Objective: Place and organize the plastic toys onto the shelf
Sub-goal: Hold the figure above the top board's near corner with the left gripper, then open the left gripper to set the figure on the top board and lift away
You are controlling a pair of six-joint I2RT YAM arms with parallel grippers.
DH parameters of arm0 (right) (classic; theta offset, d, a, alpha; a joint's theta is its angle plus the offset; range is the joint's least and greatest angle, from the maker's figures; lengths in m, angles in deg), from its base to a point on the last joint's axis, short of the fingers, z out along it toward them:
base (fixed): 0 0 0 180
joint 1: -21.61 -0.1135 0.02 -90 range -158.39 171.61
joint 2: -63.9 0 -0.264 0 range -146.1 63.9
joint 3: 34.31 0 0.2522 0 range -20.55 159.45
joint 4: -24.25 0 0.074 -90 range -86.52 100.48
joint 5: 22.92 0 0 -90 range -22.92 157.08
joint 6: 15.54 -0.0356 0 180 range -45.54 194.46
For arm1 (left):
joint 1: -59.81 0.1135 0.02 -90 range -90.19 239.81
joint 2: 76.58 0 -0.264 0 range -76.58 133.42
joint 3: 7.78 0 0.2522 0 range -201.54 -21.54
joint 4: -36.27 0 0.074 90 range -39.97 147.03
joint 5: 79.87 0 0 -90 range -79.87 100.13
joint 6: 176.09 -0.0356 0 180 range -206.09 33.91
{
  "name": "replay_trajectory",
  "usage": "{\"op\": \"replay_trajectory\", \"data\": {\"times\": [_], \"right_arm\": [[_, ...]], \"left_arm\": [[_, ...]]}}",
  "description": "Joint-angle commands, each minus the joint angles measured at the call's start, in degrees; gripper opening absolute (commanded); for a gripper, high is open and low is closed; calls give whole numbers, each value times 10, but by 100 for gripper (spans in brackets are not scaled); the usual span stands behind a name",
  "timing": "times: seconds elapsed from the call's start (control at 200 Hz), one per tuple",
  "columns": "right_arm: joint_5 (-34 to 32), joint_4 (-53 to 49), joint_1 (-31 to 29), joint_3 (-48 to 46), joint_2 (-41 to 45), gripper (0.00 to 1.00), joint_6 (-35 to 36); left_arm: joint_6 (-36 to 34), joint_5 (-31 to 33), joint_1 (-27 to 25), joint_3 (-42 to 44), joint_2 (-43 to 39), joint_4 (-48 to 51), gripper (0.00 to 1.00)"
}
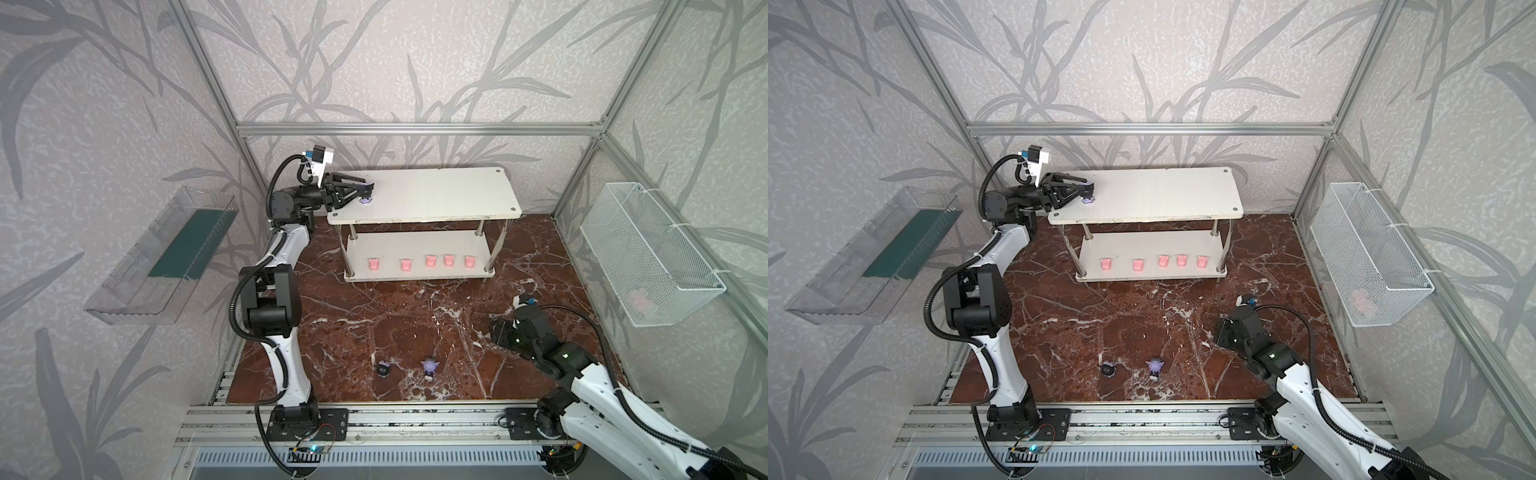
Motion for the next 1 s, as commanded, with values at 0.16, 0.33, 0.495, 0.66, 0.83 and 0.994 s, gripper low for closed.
{"op": "replay_trajectory", "data": {"times": [0.16,0.33,0.495,0.66,0.83,0.994], "right_arm": [[4,15,2,12,-4,56,-4],[7,24,2,13,-14,56,-4],[14,37,2,13,-25,56,-6],[15,40,2,11,-27,56,-6],[14,39,2,12,-24,56,-6],[16,40,2,16,-28,56,-1]], "left_arm": [[41,-21,10,-5,-14,-10,46],[56,-26,19,-27,-19,-10,48],[75,-31,25,-60,-13,-10,48],[107,-39,25,-121,8,-10,48],[130,-40,25,-173,21,-10,49],[155,-45,25,-225,25,-10,49]]}}
